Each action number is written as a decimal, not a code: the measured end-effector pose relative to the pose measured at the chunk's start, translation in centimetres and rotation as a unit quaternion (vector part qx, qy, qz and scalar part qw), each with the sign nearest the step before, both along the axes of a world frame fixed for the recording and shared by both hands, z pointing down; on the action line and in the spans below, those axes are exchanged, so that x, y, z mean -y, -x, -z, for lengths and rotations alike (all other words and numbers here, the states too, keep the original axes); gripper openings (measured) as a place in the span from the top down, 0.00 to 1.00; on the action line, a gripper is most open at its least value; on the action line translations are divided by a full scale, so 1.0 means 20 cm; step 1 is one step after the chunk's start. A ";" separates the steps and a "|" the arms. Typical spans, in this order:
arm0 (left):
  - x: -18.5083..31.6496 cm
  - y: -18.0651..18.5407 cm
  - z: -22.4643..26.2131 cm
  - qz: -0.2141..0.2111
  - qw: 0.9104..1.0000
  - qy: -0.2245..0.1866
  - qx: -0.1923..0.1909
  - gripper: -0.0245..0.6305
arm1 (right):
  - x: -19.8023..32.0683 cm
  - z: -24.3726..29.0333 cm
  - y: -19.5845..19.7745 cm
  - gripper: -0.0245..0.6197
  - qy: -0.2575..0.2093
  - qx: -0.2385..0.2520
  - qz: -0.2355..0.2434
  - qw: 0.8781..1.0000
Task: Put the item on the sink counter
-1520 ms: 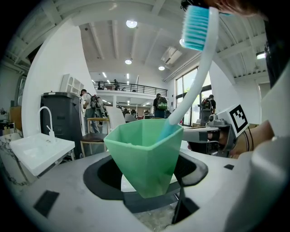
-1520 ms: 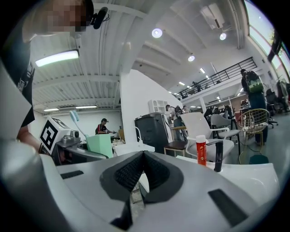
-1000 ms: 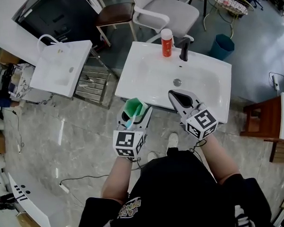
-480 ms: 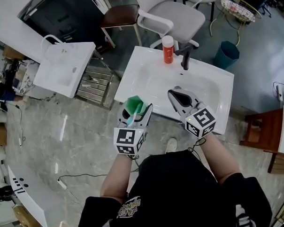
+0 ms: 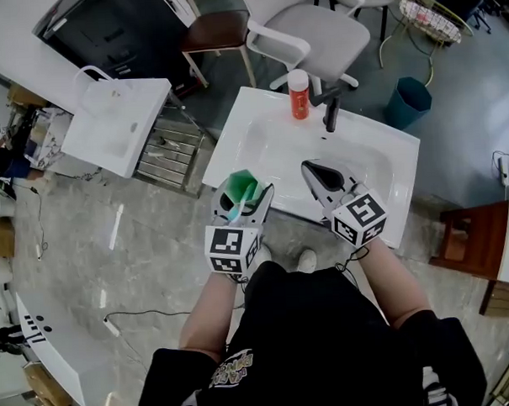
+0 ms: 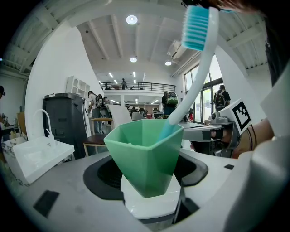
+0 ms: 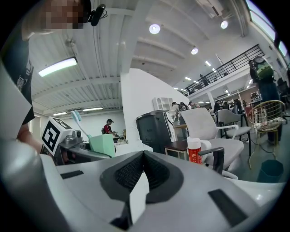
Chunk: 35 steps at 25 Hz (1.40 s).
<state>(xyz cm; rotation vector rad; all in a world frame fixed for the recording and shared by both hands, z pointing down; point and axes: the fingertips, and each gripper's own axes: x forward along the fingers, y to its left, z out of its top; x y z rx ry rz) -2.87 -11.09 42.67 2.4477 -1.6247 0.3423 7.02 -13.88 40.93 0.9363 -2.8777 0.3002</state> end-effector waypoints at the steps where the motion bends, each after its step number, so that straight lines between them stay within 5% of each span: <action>1: 0.01 0.00 0.00 -0.001 1.000 0.000 0.000 0.49 | 0.01 0.00 0.00 0.88 0.000 0.000 -0.002 1.000; 35: 0.80 0.29 -0.22 -0.091 0.996 0.009 0.010 0.49 | 0.65 -0.21 0.26 0.88 0.036 -0.023 -0.099 0.994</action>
